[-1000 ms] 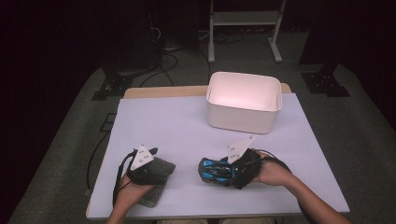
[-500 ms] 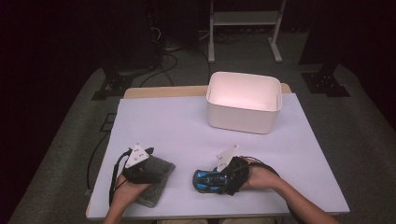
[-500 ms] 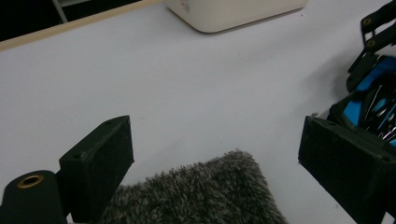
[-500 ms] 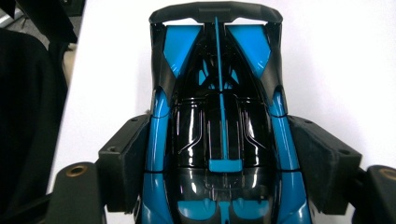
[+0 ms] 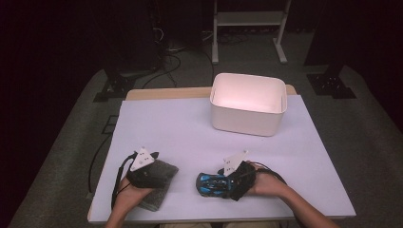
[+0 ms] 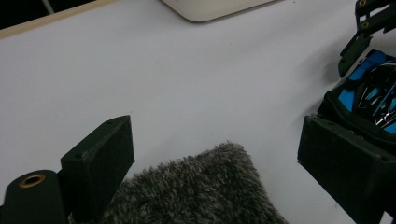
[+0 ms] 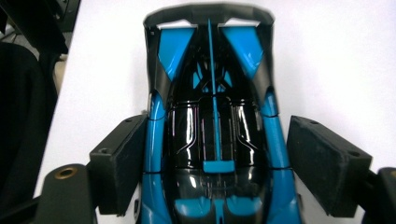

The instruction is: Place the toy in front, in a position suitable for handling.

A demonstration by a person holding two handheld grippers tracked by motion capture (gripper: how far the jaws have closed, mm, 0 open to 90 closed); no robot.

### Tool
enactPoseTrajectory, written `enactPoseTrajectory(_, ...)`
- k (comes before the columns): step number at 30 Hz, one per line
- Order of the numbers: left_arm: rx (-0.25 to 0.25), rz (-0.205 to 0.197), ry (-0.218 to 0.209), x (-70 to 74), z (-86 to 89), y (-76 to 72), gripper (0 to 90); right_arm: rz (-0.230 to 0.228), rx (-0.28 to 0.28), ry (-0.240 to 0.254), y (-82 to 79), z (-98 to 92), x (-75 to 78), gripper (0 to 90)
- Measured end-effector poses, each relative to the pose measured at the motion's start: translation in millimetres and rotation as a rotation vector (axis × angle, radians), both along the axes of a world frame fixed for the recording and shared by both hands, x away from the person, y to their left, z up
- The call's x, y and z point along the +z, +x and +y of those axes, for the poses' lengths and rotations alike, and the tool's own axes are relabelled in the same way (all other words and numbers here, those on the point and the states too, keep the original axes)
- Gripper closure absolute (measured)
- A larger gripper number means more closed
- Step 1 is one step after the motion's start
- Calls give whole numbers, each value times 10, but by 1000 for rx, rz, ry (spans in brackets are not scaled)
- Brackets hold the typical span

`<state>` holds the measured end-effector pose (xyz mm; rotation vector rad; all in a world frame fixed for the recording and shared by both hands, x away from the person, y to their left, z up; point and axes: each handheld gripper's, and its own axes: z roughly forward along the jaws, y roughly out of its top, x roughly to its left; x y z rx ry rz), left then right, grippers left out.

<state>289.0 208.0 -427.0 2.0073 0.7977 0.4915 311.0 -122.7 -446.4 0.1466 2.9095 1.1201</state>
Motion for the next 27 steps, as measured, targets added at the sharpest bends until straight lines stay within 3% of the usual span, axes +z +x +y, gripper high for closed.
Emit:
enactPoseTrajectory(6, -34, 1, 24, 5, -25, -17, 136, -26, -45, 31, -56, -232, 127, 203)
enactPoseTrajectory(9, -44, 6, 33, 14, -26, -28, 136, 3, -87, 67, -37, -397, 120, 192)
enactPoseTrajectory(13, -58, 22, 46, 21, -32, -35, 139, 83, -135, 134, -22, -641, 40, 190)
enactPoseTrajectory(17, -73, 43, 78, 19, -42, -45, 164, 99, -144, 169, -55, -724, -66, 189)
enactPoseTrajectory(22, -94, 61, 124, 8, -30, -61, 184, 73, -130, 118, -114, -707, -168, 182)
enactPoseTrajectory(27, -102, 64, 150, -5, -2, -58, 217, 35, -128, 111, -154, -699, -178, 182)
